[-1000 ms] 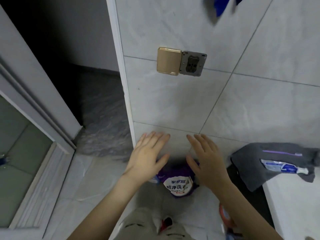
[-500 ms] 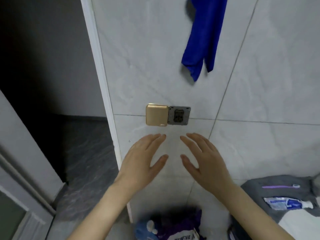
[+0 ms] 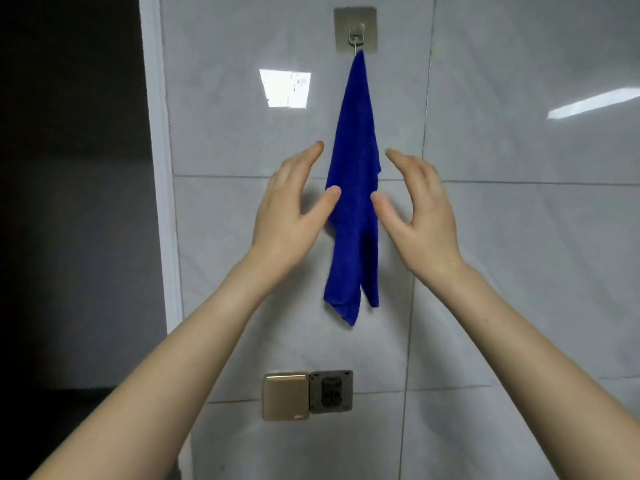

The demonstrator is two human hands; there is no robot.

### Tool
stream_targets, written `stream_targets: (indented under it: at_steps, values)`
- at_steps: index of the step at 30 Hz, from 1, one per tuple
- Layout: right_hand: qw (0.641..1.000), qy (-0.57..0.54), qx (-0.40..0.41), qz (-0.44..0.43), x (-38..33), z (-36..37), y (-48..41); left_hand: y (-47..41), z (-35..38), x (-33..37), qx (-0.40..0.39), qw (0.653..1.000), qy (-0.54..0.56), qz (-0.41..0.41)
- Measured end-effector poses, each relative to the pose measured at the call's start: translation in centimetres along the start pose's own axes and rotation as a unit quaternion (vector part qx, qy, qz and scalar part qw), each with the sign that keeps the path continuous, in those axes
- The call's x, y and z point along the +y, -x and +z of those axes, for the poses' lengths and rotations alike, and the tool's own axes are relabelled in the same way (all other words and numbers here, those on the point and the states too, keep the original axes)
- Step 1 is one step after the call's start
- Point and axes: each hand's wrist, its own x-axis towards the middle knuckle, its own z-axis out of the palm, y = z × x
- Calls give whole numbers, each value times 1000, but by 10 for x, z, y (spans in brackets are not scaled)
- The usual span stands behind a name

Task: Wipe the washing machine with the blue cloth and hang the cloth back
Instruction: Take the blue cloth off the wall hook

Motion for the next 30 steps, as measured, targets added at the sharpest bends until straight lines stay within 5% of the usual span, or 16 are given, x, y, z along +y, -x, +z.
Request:
stream_targets:
  at_steps: [4,10,23,30]
  values:
    - [999,-31,7,36,5,16,-55,-50,0,-22,32,989,-137,50]
    - [997,-49,6,61,7,50,-97,-85,0,-70,14,918,-387,86]
    - [986,-160,-13,39,20,74,-81,-88,7,-130,64,884,-436,156]
    - [962,-255,83,56,15,68,-76,-87,6,-128,59,885,-435,158]
